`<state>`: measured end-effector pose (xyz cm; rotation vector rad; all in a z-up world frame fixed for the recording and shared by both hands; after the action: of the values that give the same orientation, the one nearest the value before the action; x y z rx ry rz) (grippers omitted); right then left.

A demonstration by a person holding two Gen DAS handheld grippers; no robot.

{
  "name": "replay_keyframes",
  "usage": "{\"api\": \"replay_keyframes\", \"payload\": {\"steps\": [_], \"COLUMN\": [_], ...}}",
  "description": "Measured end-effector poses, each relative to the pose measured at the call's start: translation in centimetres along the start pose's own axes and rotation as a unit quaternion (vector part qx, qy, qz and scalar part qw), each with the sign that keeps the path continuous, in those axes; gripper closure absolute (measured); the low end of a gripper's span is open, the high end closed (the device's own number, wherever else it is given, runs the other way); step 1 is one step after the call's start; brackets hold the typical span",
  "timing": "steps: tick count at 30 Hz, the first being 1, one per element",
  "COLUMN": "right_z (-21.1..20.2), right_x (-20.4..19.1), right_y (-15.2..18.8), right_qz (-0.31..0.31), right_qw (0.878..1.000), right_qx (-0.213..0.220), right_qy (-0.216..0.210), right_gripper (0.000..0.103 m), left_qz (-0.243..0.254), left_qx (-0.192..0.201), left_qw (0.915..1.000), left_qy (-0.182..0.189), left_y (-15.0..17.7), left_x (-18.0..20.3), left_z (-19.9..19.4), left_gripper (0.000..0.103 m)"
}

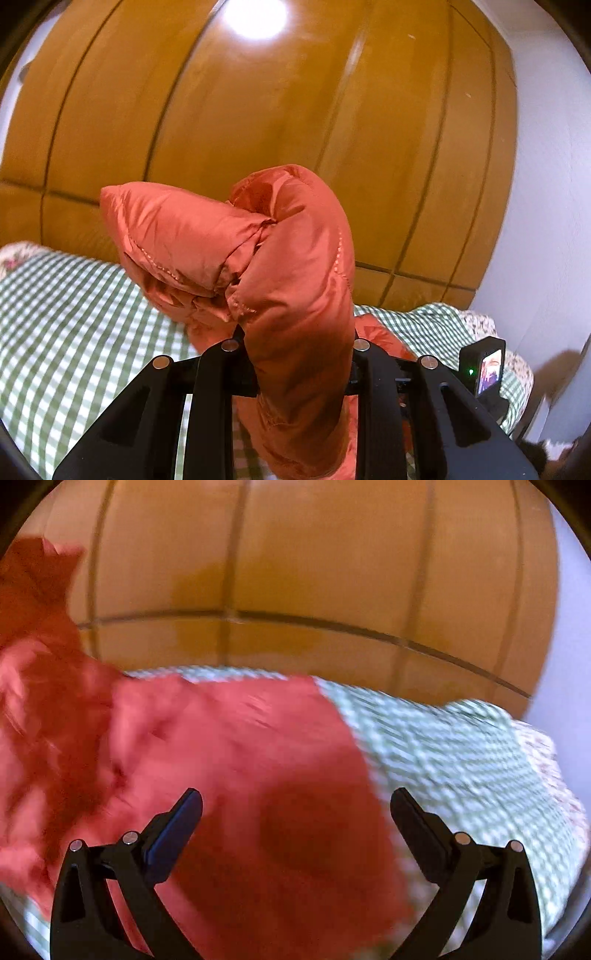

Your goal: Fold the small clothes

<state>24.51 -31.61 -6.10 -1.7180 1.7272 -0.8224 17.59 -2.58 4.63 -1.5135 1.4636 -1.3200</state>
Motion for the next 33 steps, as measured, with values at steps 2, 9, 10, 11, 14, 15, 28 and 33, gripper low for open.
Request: {"api": "replay_keyframes", "payload": {"steps": [2,9,10,11,14,15,28,33], "right_z": [0.3,2.9,3.1,3.3,2.9,2.8,2.3,1.5], "right_x": [2.2,4.6,4.9,5.1,5.7,5.7,6.0,6.4], "right_y": [1.7,5.2,5.5,5.7,6.0,6.0,6.2,6.4], "right_qz": [0.028,0.155,0.172,0.186,0.200,0.198,0.228,0.237], "right_qw": [1.000,0.980,0.975,0.970,0.964,0.965,0.953,0.950], "right_qx": [-0.011,-0.033,-0.036,-0.037,-0.030,-0.028,-0.003,0.004], "right_qy": [0.001,-0.121,-0.139,-0.154,-0.170,-0.167,-0.202,-0.204], "right_gripper": [0.002,0.002,0.002,0.002,0.002,0.002,0.002,0.002], "left_qz": [0.024,0.068,0.073,0.079,0.113,0.122,0.229,0.266], "left_qx": [0.005,-0.005,-0.007,-0.010,-0.021,-0.024,-0.084,-0.092], "left_qw": [0.9996,0.9962,0.9956,0.9948,0.9902,0.9887,0.9598,0.9480], "left_qy": [0.012,0.054,0.059,0.063,0.079,0.084,0.139,0.149], "left_y": [0.1,1.1,1.2,1.4,2.6,2.9,11.0,13.9], "left_x": [1.7,7.1,7.7,8.4,11.4,12.1,20.5,21.5], "left_z": [0.3,1.9,2.0,2.2,3.2,3.5,8.0,8.7], "left_gripper": [0.080,0.080,0.080,0.080,0.080,0.080,0.080,0.080]}}
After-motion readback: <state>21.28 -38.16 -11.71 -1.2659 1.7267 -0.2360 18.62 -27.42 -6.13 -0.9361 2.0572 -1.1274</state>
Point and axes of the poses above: each gripper's, at about its wrist camera, not at the fingertips, and z roughly the way its jaws point, x to its right, y to its underside, the point moved 8 cm from there along z, roughly the way its jaws point, and after that the axes turned 13 degrees about -y, right-handed, at the moved point
